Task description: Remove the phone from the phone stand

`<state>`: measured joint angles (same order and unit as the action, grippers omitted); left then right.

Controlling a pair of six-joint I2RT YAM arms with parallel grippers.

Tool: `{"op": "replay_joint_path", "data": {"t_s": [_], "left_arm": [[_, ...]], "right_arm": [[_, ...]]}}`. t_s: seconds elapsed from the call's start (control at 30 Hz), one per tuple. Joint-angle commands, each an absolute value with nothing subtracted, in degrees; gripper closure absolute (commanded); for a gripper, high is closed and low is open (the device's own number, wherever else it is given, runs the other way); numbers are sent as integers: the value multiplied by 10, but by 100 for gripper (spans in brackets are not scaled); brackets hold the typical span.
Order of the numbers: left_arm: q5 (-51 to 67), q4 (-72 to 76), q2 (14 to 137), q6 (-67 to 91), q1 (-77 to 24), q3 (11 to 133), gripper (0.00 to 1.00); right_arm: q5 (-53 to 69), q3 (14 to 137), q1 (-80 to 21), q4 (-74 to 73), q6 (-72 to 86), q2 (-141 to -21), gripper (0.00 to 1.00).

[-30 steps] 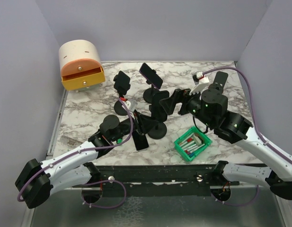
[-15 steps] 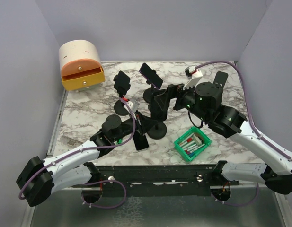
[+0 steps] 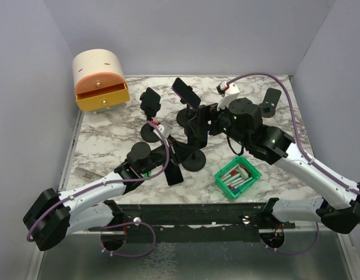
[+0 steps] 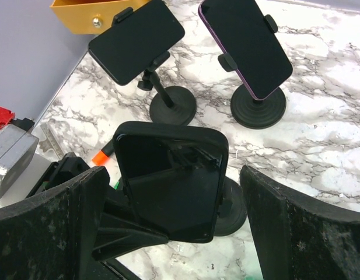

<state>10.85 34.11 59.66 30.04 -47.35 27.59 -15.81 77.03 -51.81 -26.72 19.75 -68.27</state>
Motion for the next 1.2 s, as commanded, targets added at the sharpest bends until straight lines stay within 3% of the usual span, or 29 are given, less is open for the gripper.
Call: {"op": "replay_joint_path", "data": {"t_s": [0.0,1.17], "left_arm": [[89,338,607,312,-472,262,100],[92,338,601,313,-472,253,100]], "right_arm": [[-166,794,-522,-286,180,-700,0],[-185,869,-523,-374,221,-784,6]]}}
